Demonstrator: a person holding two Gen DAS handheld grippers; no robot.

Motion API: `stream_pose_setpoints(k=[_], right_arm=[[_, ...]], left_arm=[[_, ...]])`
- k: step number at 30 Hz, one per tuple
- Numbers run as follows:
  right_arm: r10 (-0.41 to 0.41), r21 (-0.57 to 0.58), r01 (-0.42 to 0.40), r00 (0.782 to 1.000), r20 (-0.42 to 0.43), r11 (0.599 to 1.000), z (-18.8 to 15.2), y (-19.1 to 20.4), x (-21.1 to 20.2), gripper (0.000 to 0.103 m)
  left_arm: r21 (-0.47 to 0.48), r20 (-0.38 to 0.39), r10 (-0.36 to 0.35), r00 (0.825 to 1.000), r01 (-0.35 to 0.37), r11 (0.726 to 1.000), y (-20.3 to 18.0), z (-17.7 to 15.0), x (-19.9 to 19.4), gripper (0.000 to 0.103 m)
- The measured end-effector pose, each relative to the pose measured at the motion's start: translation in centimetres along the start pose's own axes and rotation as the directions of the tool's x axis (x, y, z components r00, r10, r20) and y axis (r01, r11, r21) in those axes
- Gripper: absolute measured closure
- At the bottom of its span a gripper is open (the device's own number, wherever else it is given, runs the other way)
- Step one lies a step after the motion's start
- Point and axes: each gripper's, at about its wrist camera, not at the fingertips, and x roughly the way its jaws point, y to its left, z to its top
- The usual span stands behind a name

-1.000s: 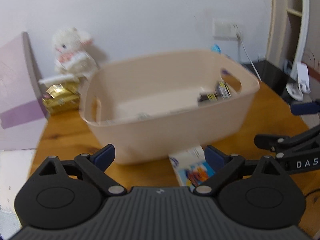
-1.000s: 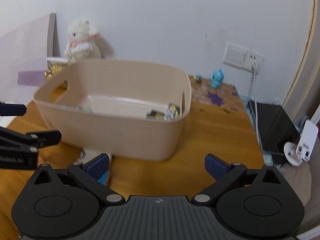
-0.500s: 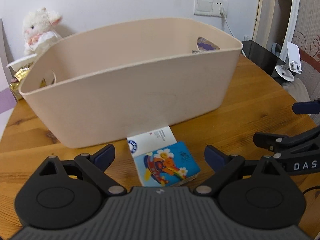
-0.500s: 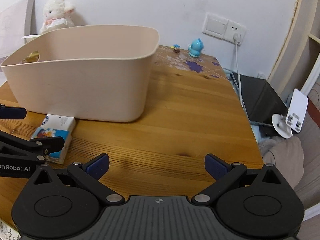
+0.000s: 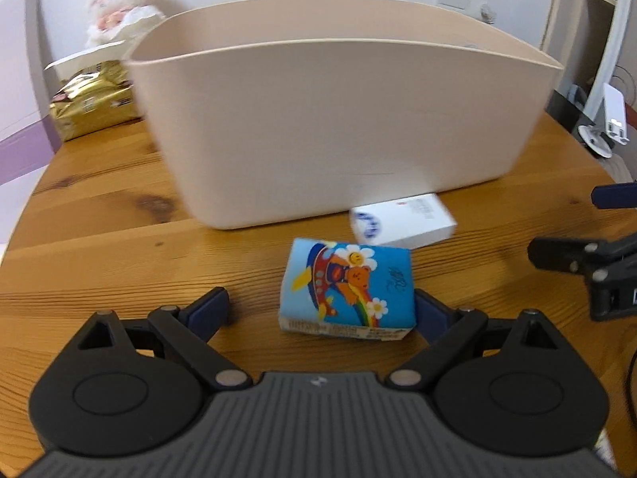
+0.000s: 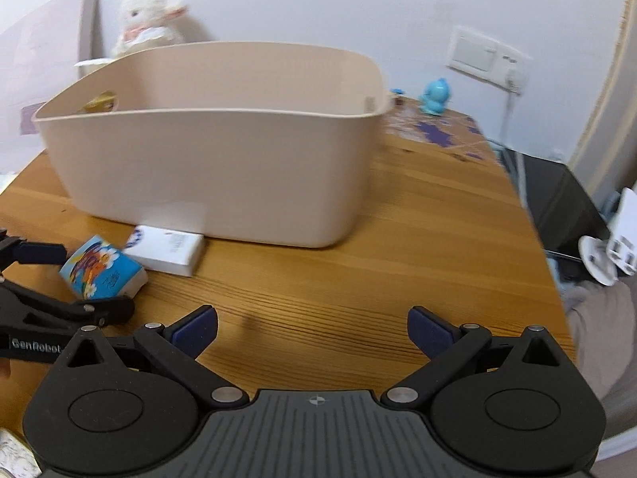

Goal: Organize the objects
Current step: 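Grasp the blue cartoon tissue pack with the left tool while the right grasps the white card box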

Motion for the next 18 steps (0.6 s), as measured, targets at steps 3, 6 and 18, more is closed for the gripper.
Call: stream_pose_setpoints(k=[3,6,18], right_arm=[[0.01,-0.03,-0.01,1.0,-0.008,1.0,0.5,2.2,0.6,0.0],[0.032,-0.049,-0.032,0.999,-0.004,0.998,0.8,3.9,1.2,0.0],[0.132,0.03,-0.13,0.989,-0.06,0.991,3.2,6.7,4.2,0.0]], left_arm=[[-0.008,-0.001,0.008,1.0,-0.008,1.0,1.7,0.0,0.0,0.006],[-0.023,-0.001,0.016,1.0,-0.016,1.0,3.4,0.0,0.0,0.006],[0.025,0.04,-0.019,0.999,0.018,1.0,6.3,0.6,0.7,0.007]])
